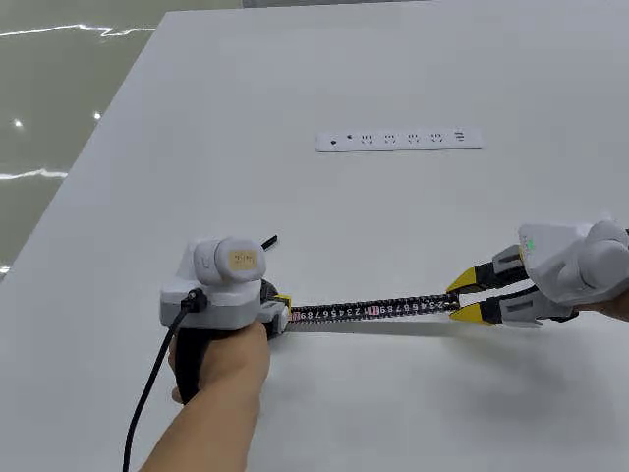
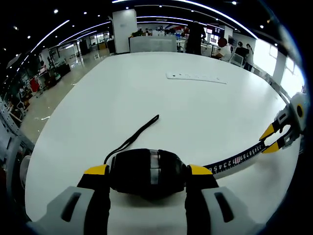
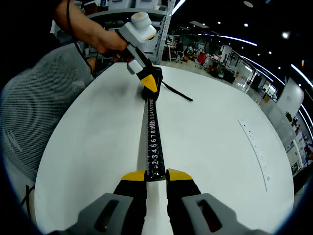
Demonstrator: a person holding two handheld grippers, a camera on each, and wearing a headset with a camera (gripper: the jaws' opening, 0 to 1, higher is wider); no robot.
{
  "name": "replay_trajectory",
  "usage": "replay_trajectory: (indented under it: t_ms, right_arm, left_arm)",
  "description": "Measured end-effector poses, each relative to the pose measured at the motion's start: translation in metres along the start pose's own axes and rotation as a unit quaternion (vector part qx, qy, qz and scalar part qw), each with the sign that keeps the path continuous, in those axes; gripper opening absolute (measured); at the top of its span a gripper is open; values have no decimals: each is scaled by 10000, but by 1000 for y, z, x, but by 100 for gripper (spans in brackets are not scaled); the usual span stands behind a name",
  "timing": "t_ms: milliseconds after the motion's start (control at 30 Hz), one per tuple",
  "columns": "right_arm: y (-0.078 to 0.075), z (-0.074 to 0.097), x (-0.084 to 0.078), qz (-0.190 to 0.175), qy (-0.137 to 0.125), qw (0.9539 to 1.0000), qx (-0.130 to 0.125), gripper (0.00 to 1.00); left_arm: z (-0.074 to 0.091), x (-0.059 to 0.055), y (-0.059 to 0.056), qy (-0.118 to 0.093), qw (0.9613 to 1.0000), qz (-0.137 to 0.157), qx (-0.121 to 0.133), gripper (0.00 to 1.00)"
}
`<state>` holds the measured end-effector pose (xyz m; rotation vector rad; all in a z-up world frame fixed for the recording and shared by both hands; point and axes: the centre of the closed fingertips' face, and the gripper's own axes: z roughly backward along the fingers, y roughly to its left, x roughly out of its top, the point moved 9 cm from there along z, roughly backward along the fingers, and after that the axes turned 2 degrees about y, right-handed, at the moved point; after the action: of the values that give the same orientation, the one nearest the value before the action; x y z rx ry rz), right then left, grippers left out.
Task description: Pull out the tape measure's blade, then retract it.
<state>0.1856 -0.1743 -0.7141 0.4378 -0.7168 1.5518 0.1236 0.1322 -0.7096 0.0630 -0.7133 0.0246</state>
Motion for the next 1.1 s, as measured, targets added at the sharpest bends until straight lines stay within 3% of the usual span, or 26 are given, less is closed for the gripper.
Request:
replay_trajectory:
  t_ms: [1100]
  right_arm:
    - [-1,-16,13,-41,-72,9999,129,14]
  left_arm:
    - [1,1,3,-14,9998,134,-151,58]
